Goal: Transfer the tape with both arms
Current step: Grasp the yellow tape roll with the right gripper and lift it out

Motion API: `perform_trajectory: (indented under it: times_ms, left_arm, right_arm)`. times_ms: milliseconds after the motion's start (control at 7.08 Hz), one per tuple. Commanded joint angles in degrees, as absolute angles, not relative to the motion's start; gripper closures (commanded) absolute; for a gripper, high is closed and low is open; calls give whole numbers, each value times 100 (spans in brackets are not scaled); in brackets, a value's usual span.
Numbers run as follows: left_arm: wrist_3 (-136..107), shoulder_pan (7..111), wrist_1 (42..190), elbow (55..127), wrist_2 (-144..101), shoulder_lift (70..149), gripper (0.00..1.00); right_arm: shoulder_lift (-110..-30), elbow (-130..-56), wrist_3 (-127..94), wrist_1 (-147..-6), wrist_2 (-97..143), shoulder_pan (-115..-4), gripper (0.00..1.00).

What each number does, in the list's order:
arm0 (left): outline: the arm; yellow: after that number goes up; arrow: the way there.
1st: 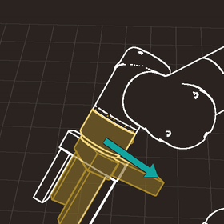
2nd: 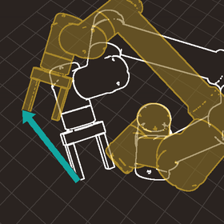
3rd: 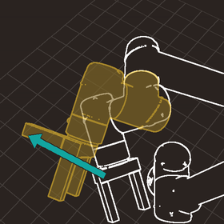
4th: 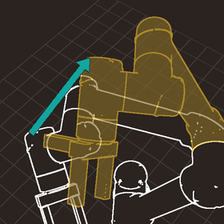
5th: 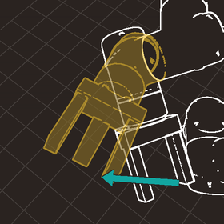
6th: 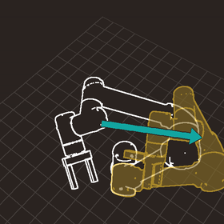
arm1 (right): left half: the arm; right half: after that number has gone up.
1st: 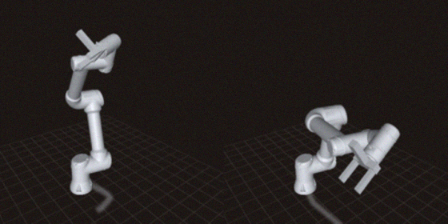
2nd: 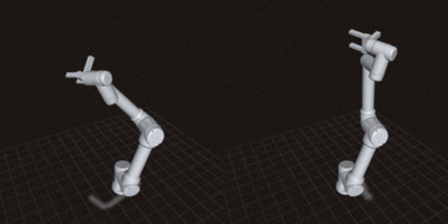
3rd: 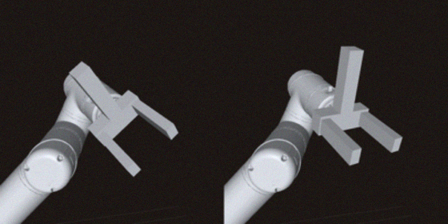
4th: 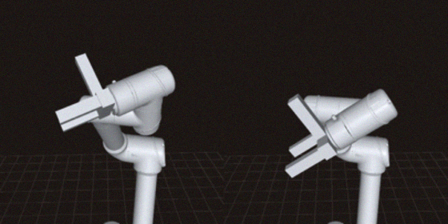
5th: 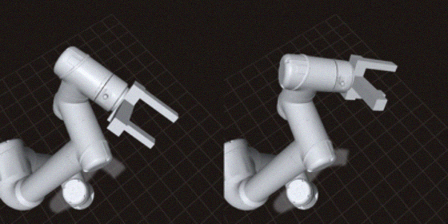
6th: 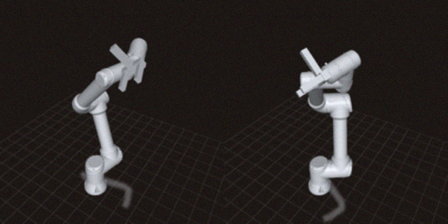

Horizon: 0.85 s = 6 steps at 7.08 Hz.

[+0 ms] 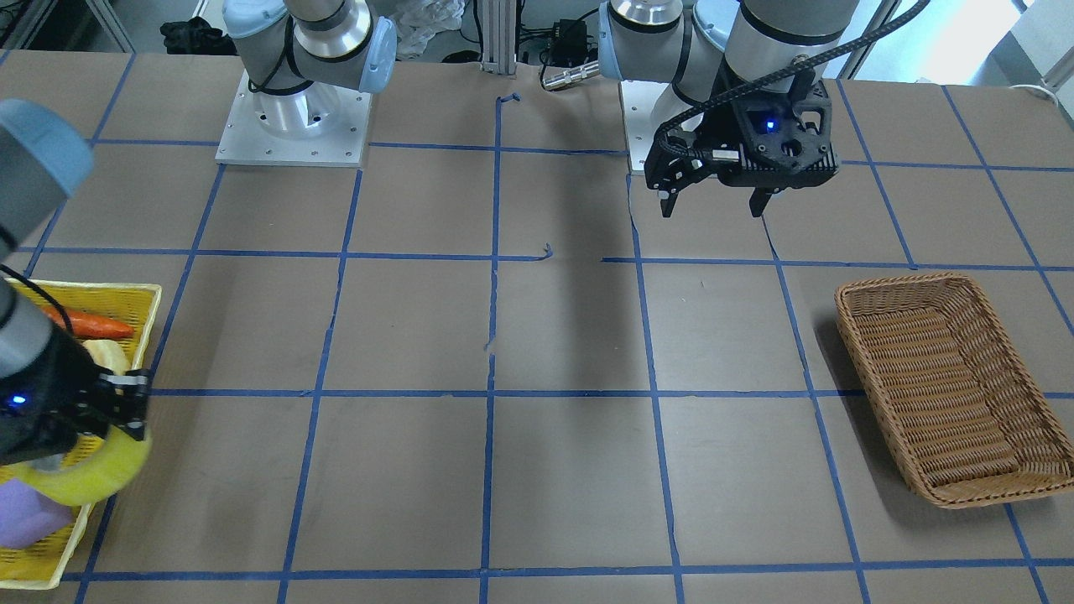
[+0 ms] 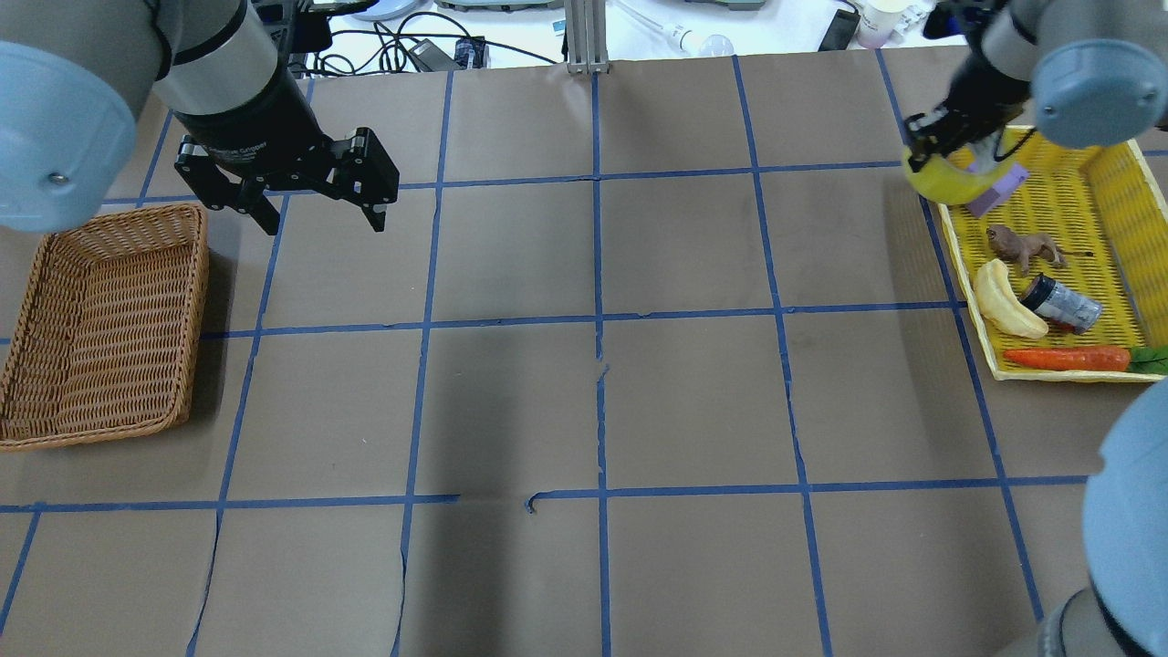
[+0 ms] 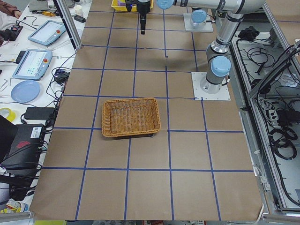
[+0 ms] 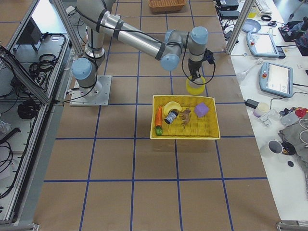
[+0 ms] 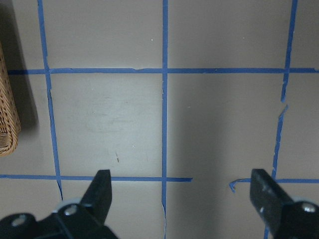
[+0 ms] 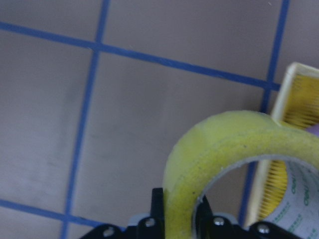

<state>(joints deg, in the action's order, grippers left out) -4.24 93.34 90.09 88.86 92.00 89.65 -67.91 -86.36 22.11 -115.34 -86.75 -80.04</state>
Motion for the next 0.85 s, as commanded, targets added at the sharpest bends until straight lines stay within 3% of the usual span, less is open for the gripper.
perform_trajectory:
  times_ms: [0,707]
  left_arm:
    - [-422,9334,9009,8886,9202,8965,0]
    - [-422,9334,9009,8903,9202,8956,0]
  right_arm:
    - [-6155,-7956,158,-11566,-8885,-9775,100]
    - [-4810,-7954,-1248,-13444,-8290,-10836,100]
